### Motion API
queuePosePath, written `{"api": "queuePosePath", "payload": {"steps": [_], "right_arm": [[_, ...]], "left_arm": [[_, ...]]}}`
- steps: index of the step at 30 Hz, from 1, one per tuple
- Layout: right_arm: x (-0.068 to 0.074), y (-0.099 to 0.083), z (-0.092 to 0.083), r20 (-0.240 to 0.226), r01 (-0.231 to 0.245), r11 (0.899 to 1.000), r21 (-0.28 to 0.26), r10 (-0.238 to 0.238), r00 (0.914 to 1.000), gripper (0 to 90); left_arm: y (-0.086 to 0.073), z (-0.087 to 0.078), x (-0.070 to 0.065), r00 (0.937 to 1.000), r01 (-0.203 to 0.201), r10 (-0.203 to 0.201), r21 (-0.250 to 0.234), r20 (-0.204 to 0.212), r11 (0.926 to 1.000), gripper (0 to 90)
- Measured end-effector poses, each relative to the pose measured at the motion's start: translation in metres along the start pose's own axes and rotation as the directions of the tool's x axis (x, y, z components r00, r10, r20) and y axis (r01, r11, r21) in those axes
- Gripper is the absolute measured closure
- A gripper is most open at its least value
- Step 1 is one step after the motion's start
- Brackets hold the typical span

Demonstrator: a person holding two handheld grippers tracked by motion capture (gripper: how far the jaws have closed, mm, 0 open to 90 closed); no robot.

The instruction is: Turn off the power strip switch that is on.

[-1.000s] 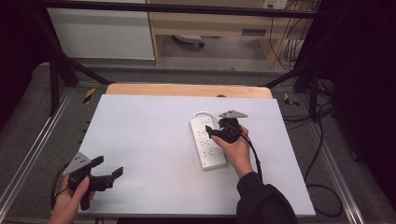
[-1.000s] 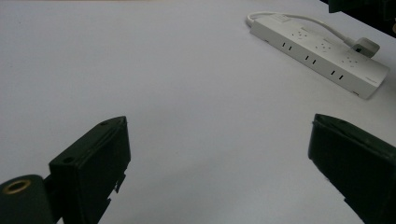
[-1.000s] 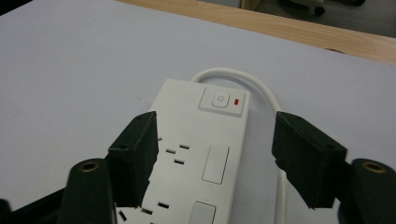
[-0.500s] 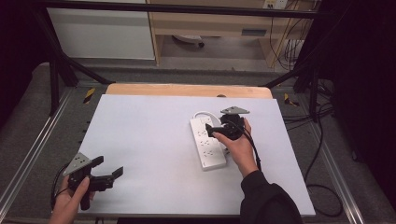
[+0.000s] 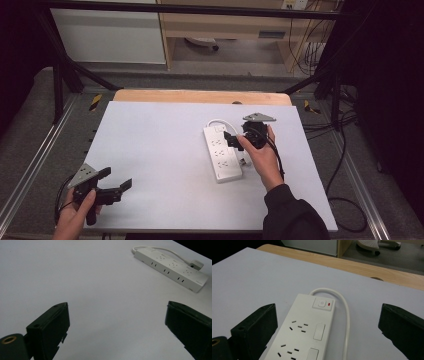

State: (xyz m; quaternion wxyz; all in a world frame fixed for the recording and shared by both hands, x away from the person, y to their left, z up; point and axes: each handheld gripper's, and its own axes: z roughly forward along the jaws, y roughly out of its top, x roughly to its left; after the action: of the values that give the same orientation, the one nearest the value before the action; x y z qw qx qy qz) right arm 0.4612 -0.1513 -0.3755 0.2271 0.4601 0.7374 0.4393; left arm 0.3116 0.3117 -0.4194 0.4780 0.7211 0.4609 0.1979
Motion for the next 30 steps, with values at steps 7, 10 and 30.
{"api": "queuePosePath", "payload": {"steps": [7, 10, 30], "right_arm": [[-0.007, 0.003, -0.015, -0.009, 0.004, 0.999, -0.042, -0.005, 0.9999, 3.3], [-0.01, 0.004, -0.023, -0.009, -0.003, 0.998, -0.067, 0.002, 1.0, 3.7], [-0.037, 0.0, -0.083, 0.014, 0.008, 0.979, -0.205, -0.005, 0.9999, 5.6]], "left_arm": [[0.0, 0.0, 0.0, 1.0, -0.001, 0.001, 0.002, -0.001, 1.0, 5.6], [0.0, 0.0, 0.0, 1.0, 0.0, 0.0, 0.001, -0.001, 1.0, 5.6], [0.0, 0.0, 0.0, 1.0, -0.003, 0.003, 0.003, -0.002, 1.0, 5.6]]}}
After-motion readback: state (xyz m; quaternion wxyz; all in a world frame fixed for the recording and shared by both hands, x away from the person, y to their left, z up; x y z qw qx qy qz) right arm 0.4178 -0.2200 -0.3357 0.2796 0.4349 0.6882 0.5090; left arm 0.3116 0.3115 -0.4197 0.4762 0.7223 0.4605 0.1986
